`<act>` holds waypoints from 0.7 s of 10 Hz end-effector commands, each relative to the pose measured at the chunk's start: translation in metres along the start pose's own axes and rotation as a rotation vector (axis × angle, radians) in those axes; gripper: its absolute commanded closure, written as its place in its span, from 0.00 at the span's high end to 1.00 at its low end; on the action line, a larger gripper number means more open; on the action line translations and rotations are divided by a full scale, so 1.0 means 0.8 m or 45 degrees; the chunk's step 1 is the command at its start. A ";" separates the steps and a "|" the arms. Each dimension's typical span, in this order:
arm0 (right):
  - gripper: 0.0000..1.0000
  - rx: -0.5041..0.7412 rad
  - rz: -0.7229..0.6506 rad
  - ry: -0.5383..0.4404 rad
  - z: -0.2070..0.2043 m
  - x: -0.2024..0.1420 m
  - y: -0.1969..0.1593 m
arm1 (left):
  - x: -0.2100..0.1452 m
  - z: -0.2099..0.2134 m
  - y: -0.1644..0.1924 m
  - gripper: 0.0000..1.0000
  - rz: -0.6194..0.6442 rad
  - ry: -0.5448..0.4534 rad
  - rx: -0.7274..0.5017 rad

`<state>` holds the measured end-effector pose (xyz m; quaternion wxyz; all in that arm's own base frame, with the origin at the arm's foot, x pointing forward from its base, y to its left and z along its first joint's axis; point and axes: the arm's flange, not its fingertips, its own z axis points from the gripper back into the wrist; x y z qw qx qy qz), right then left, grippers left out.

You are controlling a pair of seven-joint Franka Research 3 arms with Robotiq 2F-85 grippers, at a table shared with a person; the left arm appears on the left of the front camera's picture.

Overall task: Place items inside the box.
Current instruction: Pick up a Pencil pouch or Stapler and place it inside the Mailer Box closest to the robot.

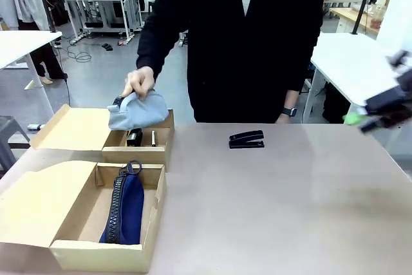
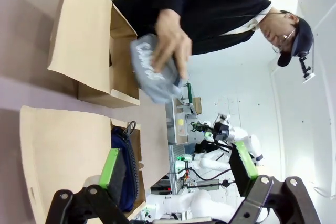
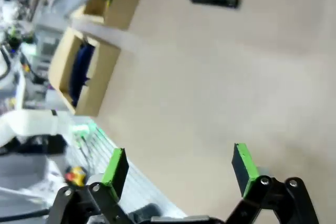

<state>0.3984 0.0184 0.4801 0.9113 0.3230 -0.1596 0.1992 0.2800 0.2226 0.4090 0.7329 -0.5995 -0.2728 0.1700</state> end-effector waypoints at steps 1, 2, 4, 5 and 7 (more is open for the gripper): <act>1.00 -0.005 0.375 -0.017 -0.069 0.094 -0.010 | -0.004 -0.001 -0.001 1.00 -0.022 -0.003 -0.020; 1.00 0.057 0.443 0.054 -0.098 0.113 0.007 | -0.004 -0.001 -0.001 1.00 -0.022 -0.003 -0.020; 1.00 0.099 0.371 0.415 -0.087 0.085 0.024 | -0.004 -0.001 -0.001 1.00 -0.022 -0.003 -0.020; 1.00 0.021 0.439 0.137 -0.127 0.114 0.041 | -0.004 -0.001 -0.001 1.00 -0.022 -0.003 -0.020; 1.00 0.078 0.436 0.250 -0.131 0.107 0.030 | -0.004 -0.001 -0.001 1.00 -0.022 -0.003 -0.020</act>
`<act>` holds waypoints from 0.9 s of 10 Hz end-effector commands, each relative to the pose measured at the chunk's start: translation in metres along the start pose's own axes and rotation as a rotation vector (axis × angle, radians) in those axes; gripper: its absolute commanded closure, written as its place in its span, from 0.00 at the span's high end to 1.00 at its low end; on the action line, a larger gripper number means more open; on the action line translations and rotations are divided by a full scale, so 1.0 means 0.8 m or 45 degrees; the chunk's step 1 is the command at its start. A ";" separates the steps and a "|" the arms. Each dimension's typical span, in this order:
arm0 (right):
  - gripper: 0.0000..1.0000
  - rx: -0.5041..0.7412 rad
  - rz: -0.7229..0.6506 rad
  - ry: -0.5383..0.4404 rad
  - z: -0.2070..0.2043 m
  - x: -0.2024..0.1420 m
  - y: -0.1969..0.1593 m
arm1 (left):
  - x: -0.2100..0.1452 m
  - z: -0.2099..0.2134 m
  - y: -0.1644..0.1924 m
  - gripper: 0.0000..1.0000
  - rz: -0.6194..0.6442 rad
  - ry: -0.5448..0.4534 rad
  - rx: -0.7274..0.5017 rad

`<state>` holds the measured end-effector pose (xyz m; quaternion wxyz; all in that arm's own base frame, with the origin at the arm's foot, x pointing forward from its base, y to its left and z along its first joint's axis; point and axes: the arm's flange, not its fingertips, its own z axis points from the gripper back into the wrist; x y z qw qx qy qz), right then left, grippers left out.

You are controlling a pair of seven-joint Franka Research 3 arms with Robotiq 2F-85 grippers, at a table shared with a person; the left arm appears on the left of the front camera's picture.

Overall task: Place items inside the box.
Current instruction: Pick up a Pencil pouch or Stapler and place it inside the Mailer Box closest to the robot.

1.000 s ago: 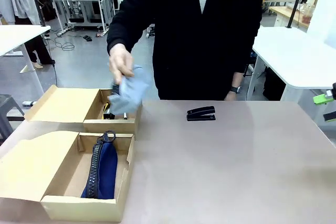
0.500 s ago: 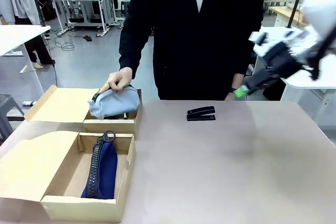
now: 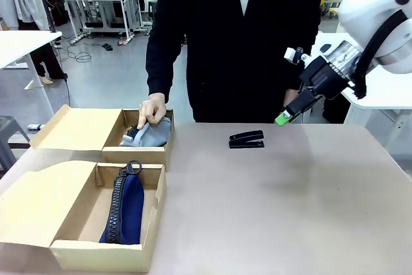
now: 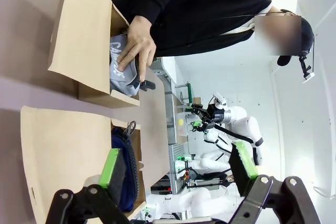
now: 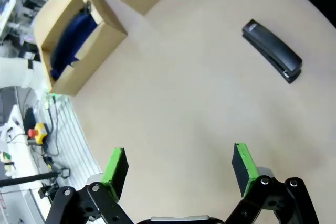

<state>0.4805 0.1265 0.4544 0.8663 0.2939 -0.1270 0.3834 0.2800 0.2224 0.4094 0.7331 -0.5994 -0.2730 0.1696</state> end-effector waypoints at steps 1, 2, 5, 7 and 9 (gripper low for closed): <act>1.00 -0.005 0.251 0.085 -0.027 0.018 -0.008 | -0.004 -0.001 0.000 1.00 -0.021 -0.003 -0.020; 1.00 -0.037 0.375 0.134 -0.048 0.043 -0.024 | -0.004 -0.001 0.000 1.00 -0.021 -0.003 -0.020; 1.00 -0.187 0.648 0.229 -0.107 0.103 -0.053 | -0.004 -0.001 0.000 1.00 -0.021 -0.003 -0.020; 1.00 -0.346 0.803 0.297 -0.156 0.127 -0.070 | -0.004 -0.001 0.000 1.00 -0.021 -0.003 -0.020; 1.00 -0.391 0.910 0.357 -0.184 0.136 -0.082 | -0.004 -0.001 0.000 1.00 -0.021 -0.003 -0.020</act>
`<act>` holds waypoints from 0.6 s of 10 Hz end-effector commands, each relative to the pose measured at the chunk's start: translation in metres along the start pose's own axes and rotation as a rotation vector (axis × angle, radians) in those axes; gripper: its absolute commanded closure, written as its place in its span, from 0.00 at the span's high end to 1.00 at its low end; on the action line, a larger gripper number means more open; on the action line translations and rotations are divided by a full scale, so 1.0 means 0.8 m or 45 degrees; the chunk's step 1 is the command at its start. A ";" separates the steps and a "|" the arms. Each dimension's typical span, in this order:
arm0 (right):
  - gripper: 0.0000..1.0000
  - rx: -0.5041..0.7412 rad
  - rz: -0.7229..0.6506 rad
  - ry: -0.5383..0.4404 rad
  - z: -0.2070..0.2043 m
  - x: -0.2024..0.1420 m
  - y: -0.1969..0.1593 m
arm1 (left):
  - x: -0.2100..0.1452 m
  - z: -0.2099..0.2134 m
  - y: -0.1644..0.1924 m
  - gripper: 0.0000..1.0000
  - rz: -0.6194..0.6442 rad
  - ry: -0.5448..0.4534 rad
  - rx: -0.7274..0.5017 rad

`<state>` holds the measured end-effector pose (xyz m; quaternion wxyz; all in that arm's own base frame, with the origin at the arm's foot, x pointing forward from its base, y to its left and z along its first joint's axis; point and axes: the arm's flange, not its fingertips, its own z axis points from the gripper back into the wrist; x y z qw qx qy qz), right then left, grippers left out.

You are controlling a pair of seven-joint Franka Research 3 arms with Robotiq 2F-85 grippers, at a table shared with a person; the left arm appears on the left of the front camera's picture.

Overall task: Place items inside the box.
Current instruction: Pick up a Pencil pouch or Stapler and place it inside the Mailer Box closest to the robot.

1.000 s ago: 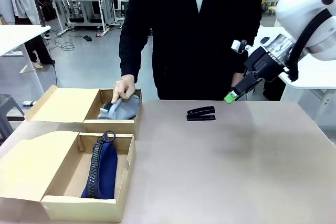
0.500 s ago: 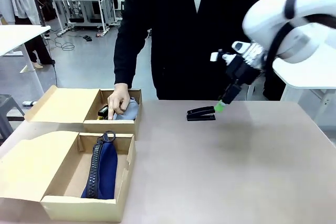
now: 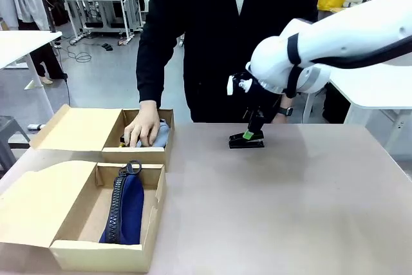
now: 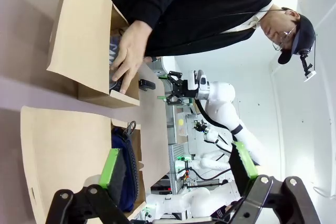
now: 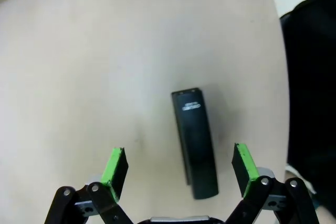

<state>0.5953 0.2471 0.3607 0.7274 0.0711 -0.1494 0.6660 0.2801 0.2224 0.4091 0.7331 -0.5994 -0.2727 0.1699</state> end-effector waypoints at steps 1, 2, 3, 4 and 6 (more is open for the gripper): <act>1.00 -0.102 0.080 0.052 -0.013 0.001 -0.012 | -0.004 -0.001 0.000 1.00 -0.022 -0.003 -0.021; 1.00 -0.077 0.090 0.083 -0.025 0.004 -0.017 | -0.004 -0.001 0.000 1.00 -0.022 -0.003 -0.021; 1.00 -0.044 0.070 0.127 -0.037 0.003 -0.022 | -0.004 -0.001 0.000 1.00 -0.022 -0.003 -0.021; 1.00 -0.030 0.049 0.147 -0.044 0.001 -0.025 | -0.004 -0.001 0.000 1.00 -0.022 -0.003 -0.021; 1.00 0.011 0.021 0.159 -0.049 -0.003 -0.028 | -0.004 -0.001 0.000 1.00 -0.022 -0.003 -0.021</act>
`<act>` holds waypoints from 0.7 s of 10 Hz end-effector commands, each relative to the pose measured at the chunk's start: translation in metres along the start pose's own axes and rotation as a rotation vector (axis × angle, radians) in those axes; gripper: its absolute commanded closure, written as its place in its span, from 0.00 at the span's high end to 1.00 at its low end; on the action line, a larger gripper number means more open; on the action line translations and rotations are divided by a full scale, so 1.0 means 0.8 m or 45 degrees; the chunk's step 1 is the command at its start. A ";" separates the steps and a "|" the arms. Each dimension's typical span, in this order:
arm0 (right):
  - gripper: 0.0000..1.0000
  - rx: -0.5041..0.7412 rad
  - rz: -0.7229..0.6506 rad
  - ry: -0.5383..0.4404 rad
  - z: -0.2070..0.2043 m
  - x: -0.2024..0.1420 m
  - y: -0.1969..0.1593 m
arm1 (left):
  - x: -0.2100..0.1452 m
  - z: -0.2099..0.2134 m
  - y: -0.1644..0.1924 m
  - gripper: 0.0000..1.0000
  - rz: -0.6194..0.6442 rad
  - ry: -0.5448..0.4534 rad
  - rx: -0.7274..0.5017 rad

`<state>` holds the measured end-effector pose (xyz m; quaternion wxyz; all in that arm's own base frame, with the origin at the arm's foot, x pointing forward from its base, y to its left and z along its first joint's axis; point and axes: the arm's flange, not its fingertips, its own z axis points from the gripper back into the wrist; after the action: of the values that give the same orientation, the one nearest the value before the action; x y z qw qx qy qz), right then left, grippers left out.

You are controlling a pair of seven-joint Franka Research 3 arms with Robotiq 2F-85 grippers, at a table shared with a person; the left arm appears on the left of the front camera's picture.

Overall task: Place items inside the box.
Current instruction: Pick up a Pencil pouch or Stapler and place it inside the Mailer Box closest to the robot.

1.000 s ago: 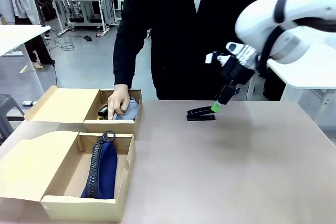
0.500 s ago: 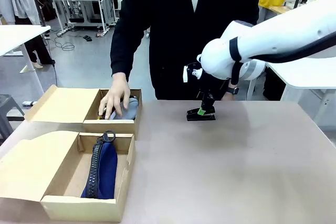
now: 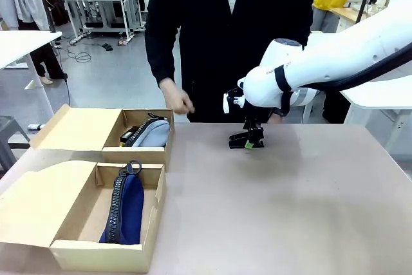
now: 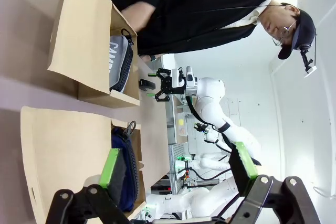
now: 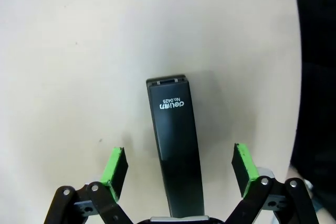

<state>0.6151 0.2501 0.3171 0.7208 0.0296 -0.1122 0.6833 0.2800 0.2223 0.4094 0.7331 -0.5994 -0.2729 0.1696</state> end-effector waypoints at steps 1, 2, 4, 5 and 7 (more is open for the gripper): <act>1.00 0.076 -0.039 -0.002 0.009 0.006 -0.009 | -0.004 -0.001 0.000 1.00 -0.021 -0.003 -0.021; 0.65 0.106 -0.041 -0.005 0.009 0.004 -0.009 | -0.004 -0.001 0.000 1.00 -0.021 -0.003 -0.021; 0.05 0.166 -0.039 -0.022 0.008 0.005 -0.007 | -0.004 -0.001 0.000 1.00 -0.021 -0.003 -0.021; 0.34 0.176 -0.040 -0.015 0.008 0.004 -0.006 | -0.004 -0.001 0.000 1.00 -0.021 -0.003 -0.021; 0.00 0.200 -0.052 -0.007 0.009 0.003 -0.004 | -0.004 -0.001 0.000 1.00 -0.021 -0.003 -0.021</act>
<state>0.6137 0.2502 0.3230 0.7254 0.0743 -0.0615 0.6816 0.2800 0.2223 0.4094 0.7331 -0.5994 -0.2730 0.1696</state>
